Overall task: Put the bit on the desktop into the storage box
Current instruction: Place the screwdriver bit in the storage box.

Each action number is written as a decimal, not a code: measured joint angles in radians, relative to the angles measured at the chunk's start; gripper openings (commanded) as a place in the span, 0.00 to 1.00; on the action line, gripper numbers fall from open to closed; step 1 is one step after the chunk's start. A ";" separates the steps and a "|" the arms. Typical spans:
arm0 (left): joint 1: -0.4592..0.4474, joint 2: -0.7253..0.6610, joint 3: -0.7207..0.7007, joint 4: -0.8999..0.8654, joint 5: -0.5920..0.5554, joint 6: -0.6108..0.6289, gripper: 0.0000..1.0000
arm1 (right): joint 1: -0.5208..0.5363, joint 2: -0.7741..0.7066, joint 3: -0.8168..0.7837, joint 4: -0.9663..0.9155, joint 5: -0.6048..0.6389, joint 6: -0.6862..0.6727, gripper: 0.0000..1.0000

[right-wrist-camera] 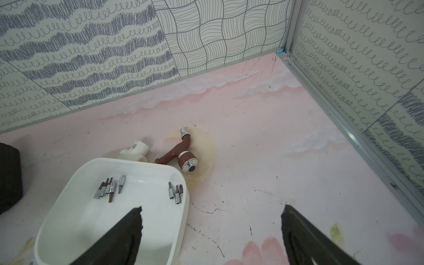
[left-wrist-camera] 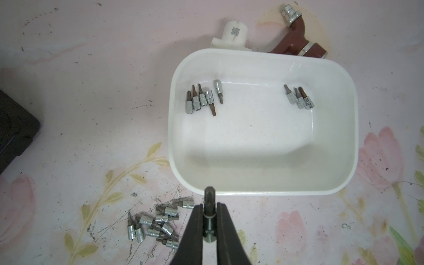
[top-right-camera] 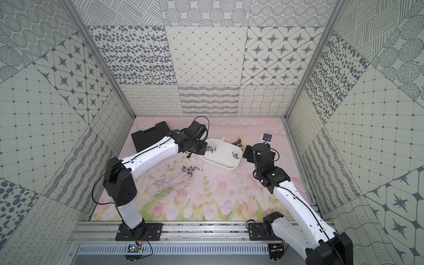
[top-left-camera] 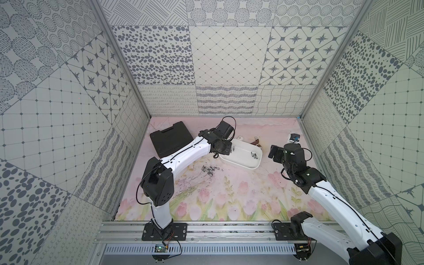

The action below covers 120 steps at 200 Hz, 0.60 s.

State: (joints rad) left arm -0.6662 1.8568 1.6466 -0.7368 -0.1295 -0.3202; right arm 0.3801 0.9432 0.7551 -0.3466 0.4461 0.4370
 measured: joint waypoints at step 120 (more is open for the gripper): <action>-0.012 0.277 0.156 -0.027 -0.034 0.069 0.11 | 0.000 -0.038 -0.028 0.000 0.000 0.000 0.97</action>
State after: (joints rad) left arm -0.6781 2.1338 1.8023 -0.7635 -0.1638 -0.2516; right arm 0.3798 0.9054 0.7269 -0.3466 0.4465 0.4370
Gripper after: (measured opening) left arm 0.138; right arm 0.965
